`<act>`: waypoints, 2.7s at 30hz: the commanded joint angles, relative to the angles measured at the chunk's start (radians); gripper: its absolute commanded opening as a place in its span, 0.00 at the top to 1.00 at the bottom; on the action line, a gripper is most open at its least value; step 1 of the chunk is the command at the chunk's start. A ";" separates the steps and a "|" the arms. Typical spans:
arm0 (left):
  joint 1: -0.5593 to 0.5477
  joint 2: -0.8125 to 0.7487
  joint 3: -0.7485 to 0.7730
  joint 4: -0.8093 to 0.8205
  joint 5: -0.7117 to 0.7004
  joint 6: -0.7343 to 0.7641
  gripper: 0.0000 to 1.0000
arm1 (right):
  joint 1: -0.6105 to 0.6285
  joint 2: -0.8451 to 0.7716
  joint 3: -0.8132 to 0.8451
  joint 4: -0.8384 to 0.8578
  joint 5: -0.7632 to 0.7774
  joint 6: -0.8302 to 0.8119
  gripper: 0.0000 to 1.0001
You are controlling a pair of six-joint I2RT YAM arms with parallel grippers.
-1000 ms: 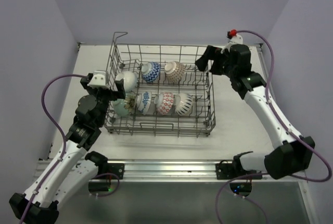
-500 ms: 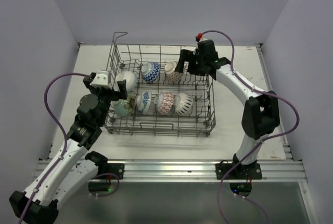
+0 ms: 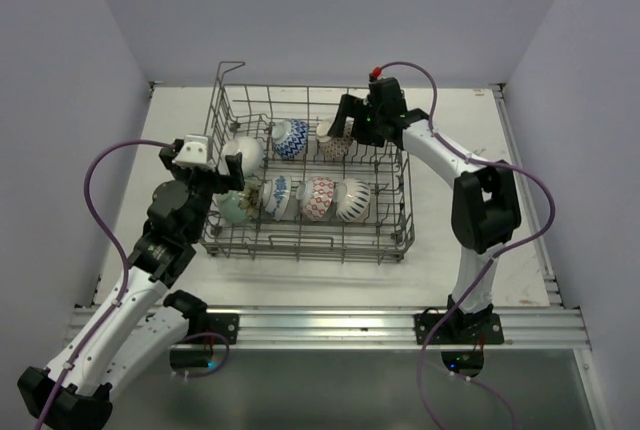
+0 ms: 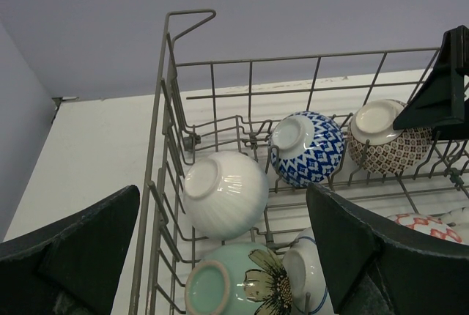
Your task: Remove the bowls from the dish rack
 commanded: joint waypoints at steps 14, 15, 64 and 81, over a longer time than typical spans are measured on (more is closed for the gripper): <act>-0.008 0.006 0.039 0.015 0.018 -0.011 0.00 | 0.009 0.051 0.065 0.124 -0.039 0.084 0.01; -0.008 0.008 0.039 0.015 0.018 -0.011 0.00 | 0.009 0.046 0.060 0.135 -0.047 0.093 0.02; -0.008 0.023 0.035 0.016 0.037 0.000 0.00 | 0.023 -0.061 0.125 0.148 -0.232 0.165 0.69; -0.008 0.024 0.034 0.018 0.046 0.002 0.00 | 0.023 -0.071 -0.053 0.362 -0.335 0.260 0.92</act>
